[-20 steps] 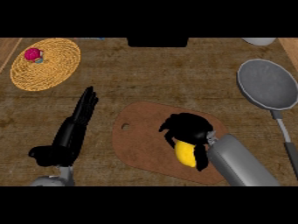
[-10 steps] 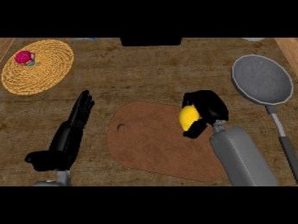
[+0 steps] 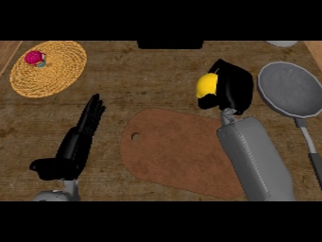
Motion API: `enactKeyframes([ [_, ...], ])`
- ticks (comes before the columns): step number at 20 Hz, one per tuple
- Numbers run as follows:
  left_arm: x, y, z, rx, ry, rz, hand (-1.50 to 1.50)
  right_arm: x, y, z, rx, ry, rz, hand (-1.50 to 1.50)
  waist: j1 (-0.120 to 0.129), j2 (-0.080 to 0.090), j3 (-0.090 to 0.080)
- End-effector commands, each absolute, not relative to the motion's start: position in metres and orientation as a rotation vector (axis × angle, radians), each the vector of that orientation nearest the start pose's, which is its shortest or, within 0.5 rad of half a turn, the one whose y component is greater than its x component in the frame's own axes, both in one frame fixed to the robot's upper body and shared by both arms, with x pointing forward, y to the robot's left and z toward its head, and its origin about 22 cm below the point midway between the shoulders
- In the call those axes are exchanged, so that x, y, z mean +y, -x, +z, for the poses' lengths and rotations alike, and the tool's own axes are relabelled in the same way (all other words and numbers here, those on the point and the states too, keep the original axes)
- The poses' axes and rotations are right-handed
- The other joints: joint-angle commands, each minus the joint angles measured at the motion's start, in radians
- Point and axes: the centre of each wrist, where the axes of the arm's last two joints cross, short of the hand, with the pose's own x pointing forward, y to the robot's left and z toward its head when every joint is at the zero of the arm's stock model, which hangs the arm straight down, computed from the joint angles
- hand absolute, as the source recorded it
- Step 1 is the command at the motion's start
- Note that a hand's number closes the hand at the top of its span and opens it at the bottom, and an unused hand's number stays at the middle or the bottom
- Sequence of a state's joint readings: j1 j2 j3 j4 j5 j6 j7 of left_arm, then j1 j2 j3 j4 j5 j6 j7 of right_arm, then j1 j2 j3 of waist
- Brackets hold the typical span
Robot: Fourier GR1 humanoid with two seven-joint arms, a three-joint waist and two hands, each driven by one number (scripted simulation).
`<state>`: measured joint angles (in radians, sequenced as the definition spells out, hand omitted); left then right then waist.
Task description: Pick the lemon from the cutting board and place it in the pan
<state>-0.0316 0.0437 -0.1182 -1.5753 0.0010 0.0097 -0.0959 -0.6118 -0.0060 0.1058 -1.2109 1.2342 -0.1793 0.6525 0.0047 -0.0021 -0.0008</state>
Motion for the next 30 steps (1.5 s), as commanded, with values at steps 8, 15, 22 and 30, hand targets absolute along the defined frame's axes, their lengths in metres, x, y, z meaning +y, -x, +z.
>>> enactKeyframes([
  [8,0.202,-0.254,0.013,-1.688,0.062,-0.118,0.0,-0.149,-0.373,0.098,-1.285,1.272,0.156,1.5,-0.001,0.004,0.001],
  [15,0.202,-0.235,0.009,-1.702,0.059,-0.14,0.0,-0.25,-0.381,0.068,-1.265,1.394,0.062,1.5,0.006,0.005,0.002],
  [22,0.194,-0.238,0.008,-1.701,0.075,-0.155,0.0,-0.304,-0.394,0.046,-1.242,1.642,0.046,1.5,0.02,0.011,0.002],
  [30,0.2,-0.252,0.014,-1.695,0.1,-0.139,0.0,-0.372,-0.402,0.065,-1.251,1.634,-0.111,1.5,0.031,0.015,0.003],
])
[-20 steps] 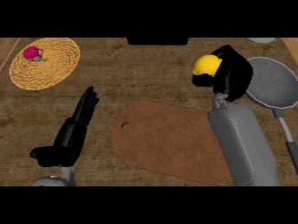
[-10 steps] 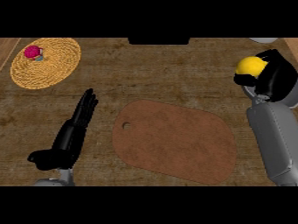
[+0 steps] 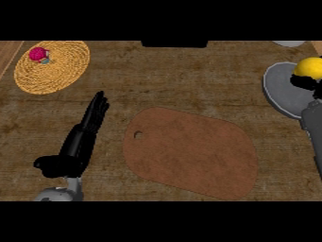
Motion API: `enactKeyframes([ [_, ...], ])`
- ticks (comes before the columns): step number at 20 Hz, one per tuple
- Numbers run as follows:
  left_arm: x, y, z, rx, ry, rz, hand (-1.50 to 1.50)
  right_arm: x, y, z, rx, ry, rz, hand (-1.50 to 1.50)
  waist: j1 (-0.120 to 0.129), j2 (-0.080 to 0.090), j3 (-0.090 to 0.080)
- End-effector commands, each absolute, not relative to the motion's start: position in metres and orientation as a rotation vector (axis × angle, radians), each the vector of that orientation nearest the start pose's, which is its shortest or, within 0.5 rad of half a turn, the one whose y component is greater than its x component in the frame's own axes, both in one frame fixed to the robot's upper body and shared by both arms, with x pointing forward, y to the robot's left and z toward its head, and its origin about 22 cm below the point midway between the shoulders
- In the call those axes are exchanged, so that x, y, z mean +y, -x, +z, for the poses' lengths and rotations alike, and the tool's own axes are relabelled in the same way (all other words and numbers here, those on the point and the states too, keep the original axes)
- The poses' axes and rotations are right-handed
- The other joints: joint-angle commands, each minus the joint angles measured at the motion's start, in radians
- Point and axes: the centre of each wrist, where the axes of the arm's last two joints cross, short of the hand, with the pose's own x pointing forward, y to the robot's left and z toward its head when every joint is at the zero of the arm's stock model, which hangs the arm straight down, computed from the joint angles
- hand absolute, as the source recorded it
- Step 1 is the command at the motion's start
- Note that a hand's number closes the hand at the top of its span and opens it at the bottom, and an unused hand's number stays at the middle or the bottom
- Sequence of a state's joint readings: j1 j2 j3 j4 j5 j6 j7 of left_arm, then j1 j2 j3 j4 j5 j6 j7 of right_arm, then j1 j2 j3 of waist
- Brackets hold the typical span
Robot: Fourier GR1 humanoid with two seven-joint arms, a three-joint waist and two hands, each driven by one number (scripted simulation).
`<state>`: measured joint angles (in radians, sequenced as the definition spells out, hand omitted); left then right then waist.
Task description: Pick the lemon from the cutting board and place it in the pan
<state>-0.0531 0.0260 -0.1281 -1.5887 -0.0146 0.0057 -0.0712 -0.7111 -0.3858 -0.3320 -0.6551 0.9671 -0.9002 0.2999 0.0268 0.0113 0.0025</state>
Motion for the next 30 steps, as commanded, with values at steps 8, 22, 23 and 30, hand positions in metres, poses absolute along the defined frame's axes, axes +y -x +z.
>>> enactKeyframes([
  [8,0.183,-0.249,0.015,-1.734,0.117,-0.179,0.0,-0.421,-0.372,0.035,-0.959,1.373,0.073,-1.5,0.035,0.017,0.002],
  [22,0.202,-0.249,0.017,-1.715,0.116,-0.173,0.0,-0.406,-0.381,0.034,-1.329,1.173,-0.167,-1.5,0.042,0.015,0.006],
  [23,0.189,-0.259,0.013,-1.73,0.106,-0.182,0.0,-0.417,-0.38,0.045,-1.375,1.157,-0.207,-1.5,0.027,0.022,0.006],
  [30,0.195,-0.25,0.012,-1.705,0.086,-0.144,0.0,-0.45,-0.356,0.038,-1.463,0.963,-0.37,-1.5,0.001,0.001,0.001],
])
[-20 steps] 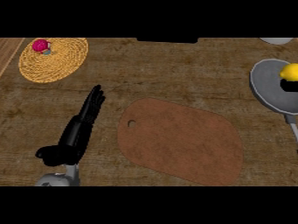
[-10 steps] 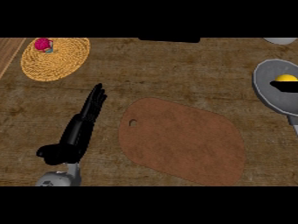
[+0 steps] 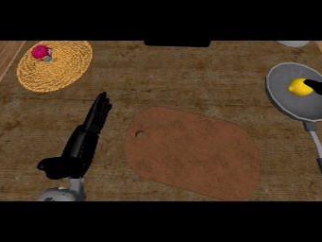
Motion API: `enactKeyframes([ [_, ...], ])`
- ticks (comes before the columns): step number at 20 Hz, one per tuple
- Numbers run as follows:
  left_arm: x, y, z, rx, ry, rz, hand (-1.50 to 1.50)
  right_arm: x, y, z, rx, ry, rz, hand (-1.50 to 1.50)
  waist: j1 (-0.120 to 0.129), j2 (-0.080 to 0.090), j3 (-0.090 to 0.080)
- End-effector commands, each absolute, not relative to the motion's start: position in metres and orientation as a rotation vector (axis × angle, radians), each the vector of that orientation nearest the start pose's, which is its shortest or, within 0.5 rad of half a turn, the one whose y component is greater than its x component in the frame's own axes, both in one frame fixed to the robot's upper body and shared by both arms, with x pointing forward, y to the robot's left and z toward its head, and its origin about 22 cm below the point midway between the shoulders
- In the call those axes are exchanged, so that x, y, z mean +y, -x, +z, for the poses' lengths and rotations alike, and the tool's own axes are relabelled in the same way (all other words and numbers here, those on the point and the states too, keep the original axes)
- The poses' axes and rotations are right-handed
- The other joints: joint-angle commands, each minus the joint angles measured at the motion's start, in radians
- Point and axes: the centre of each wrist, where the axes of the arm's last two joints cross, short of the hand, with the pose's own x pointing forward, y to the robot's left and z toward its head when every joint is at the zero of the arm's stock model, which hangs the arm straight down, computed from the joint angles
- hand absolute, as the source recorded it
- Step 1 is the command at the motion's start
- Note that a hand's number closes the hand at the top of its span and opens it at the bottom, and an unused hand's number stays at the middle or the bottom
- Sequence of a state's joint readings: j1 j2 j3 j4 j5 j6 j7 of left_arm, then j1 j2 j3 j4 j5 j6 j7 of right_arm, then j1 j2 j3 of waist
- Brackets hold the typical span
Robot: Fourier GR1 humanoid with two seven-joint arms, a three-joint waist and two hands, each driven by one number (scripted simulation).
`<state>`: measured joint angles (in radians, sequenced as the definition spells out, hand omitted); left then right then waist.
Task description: Pick the lemon from the cutting board and place it in the pan
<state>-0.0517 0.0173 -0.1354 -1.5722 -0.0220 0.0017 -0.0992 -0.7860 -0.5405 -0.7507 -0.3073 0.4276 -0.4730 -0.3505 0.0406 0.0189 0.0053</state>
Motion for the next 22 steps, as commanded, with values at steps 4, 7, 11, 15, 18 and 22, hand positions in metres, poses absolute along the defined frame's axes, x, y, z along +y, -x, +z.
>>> enactKeyframes([
  [4,0.202,-0.249,0.006,-1.712,0.058,-0.132,0.0,-0.446,-0.34,0.009,-1.53,0.794,-0.39,-1.5,-0.035,-0.016,-0.004],
  [7,0.191,-0.248,0.001,-1.695,0.07,-0.123,0.0,-0.481,-0.312,0.01,-1.566,0.718,-0.338,-1.5,-0.039,-0.016,-0.004],
  [11,0.212,-0.243,0.0,-1.691,0.064,-0.122,0.0,-0.486,-0.29,-0.006,-1.604,0.666,-0.251,-1.5,-0.044,-0.02,-0.005],
  [15,0.213,-0.249,0.007,-1.692,0.073,-0.113,0.0,-0.463,-0.279,-0.034,-1.631,0.674,-0.229,-1.5,-0.044,-0.021,-0.006],
  [18,0.198,-0.235,0.023,-1.693,0.062,-0.12,0.0,-0.466,-0.273,-0.026,-1.625,0.665,-0.211,-1.5,-0.044,-0.022,-0.006],
  [22,0.221,-0.251,0.008,-1.69,0.068,-0.119,0.0,-0.477,-0.251,-0.02,-1.609,0.698,-0.17,-1.5,-0.047,-0.021,-0.006],
])
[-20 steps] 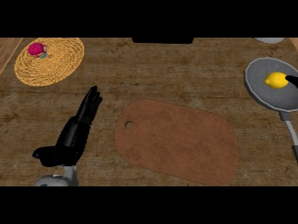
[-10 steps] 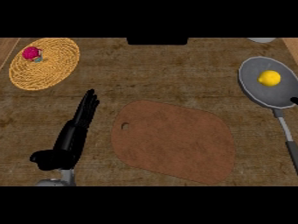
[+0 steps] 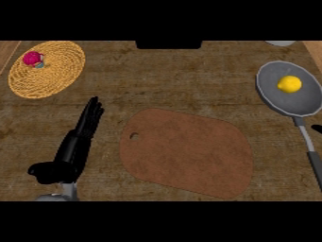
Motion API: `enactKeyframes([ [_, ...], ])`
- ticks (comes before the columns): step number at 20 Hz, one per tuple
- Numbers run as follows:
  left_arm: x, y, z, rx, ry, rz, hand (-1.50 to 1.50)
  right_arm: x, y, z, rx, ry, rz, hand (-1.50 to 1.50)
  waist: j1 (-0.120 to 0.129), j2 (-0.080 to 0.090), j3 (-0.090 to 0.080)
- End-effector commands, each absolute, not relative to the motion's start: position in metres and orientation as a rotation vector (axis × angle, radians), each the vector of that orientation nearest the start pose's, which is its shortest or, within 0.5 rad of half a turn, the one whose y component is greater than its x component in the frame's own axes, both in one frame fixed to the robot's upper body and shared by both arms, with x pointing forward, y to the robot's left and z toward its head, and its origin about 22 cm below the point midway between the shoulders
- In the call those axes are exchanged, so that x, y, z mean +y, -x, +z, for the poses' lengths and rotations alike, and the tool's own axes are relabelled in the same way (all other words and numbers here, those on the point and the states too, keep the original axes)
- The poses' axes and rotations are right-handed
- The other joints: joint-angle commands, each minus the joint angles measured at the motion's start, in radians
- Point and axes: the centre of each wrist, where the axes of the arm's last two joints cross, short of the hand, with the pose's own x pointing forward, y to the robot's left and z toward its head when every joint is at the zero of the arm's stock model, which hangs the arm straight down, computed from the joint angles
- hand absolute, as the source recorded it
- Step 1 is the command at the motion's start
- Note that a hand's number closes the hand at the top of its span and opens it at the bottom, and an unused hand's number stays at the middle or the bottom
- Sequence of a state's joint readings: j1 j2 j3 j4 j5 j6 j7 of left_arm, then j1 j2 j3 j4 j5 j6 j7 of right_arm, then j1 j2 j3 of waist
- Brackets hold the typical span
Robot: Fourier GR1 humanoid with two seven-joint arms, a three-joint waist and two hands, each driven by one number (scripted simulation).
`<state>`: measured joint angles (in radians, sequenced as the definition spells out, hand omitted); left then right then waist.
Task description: Pick the lemon from the cutting board and place it in the pan
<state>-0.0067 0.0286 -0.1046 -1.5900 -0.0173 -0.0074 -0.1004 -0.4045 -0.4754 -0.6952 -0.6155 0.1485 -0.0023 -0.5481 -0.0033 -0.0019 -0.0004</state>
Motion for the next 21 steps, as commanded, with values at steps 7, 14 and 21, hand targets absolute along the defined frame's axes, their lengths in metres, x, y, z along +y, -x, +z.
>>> enactKeyframes([
  [7,0.205,-0.252,0.019,-1.693,0.054,-0.12,0.0,-0.446,-0.229,-0.024,-1.593,0.698,-0.157,-1.5,-0.005,-0.001,0.0],
  [14,0.195,-0.243,0.012,-1.693,0.057,-0.138,0.0,-0.453,-0.238,-0.02,-1.546,0.765,-0.126,-1.5,0.004,0.002,0.0],
  [21,0.204,-0.224,0.016,-1.706,0.054,-0.136,0.0,-0.452,-0.245,-0.018,-1.545,0.874,-0.079,-1.5,0.008,0.001,0.001],
])
